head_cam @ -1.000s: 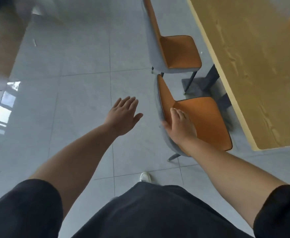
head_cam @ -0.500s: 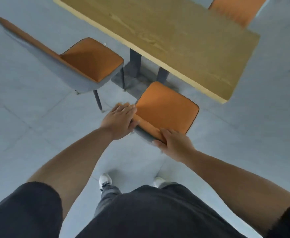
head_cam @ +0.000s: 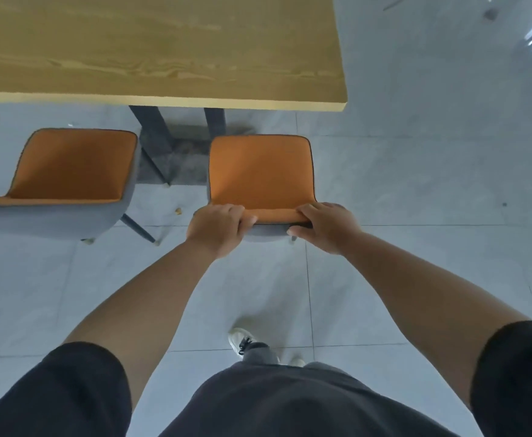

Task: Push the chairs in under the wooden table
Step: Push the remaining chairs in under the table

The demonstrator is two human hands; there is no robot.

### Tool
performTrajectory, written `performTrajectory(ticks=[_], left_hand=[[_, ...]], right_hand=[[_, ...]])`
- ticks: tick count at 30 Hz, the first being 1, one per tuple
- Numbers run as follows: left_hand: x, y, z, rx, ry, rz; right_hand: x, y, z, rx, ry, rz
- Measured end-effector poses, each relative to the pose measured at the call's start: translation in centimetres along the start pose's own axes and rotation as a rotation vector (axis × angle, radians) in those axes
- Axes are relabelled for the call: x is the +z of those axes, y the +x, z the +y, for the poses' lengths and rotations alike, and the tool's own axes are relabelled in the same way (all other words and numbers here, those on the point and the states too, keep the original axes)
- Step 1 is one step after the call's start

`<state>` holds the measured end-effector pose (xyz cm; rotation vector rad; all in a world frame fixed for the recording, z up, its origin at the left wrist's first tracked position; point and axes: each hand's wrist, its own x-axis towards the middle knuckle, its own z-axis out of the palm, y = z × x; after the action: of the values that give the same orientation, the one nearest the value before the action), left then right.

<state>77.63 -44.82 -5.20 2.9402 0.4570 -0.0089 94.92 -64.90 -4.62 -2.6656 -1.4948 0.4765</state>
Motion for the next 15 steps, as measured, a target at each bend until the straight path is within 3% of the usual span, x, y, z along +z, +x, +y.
performTrajectory(ticks=[5, 15], left_hand=[[0.2, -1.8, 0.0, 0.077, 0.053, -0.049], [2.1, -9.3, 4.5, -0.055, 0.022, -0.108]], right_hand=[[0.5, -1.7, -0.8, 0.010, -0.015, -0.058], [3.2, -9.3, -2.5, -0.020, 0.036, -0.112]])
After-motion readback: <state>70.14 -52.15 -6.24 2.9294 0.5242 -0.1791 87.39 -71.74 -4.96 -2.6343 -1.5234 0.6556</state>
